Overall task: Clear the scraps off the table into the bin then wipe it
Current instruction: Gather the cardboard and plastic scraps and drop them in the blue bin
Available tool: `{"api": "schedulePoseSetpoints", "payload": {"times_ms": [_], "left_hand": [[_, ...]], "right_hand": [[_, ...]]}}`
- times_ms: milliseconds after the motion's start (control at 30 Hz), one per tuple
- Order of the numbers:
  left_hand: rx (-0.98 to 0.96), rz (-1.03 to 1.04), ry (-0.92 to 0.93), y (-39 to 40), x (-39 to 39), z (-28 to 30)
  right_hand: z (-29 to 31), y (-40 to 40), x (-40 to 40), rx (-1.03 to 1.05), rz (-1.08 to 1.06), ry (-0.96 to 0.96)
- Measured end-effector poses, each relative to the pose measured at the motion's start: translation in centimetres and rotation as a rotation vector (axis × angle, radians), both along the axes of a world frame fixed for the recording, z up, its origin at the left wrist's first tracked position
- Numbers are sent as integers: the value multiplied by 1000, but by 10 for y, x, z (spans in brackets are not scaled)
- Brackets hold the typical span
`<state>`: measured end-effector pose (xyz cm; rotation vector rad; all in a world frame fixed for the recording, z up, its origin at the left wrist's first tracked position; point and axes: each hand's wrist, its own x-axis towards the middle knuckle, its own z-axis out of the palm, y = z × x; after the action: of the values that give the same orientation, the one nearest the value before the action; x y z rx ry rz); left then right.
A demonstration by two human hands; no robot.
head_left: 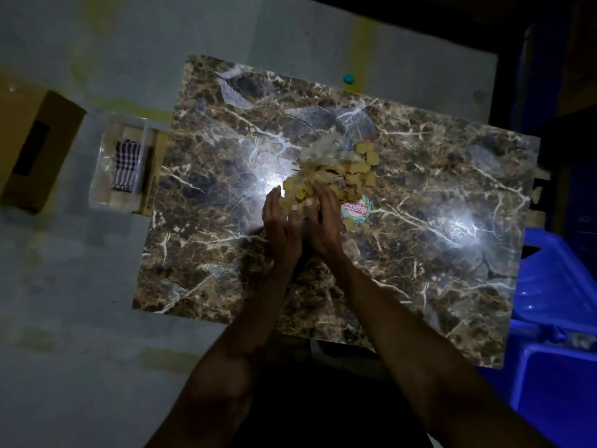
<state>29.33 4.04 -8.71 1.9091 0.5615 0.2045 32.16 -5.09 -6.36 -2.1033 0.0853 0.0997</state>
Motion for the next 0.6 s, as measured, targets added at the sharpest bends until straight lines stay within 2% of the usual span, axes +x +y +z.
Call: {"api": "schedulePoseSetpoints", "payload": {"times_ms": [133,267,333,433,600], "left_hand": [[-72,31,-53,-16,-6,0],[-389,58,45,-16,2,17],[-499,78,67,-15,8,29],[-563,122,15,-16,9,44],[-634,196,-36,-16,4,67]], "right_hand": [[-3,13,-22,152,-38,-15],[12,24,-28,462,-194,152],[23,27,-24,500,-234,192],[37,28,-17,507,-285,184],[67,29,-20,530,-217,161]]}}
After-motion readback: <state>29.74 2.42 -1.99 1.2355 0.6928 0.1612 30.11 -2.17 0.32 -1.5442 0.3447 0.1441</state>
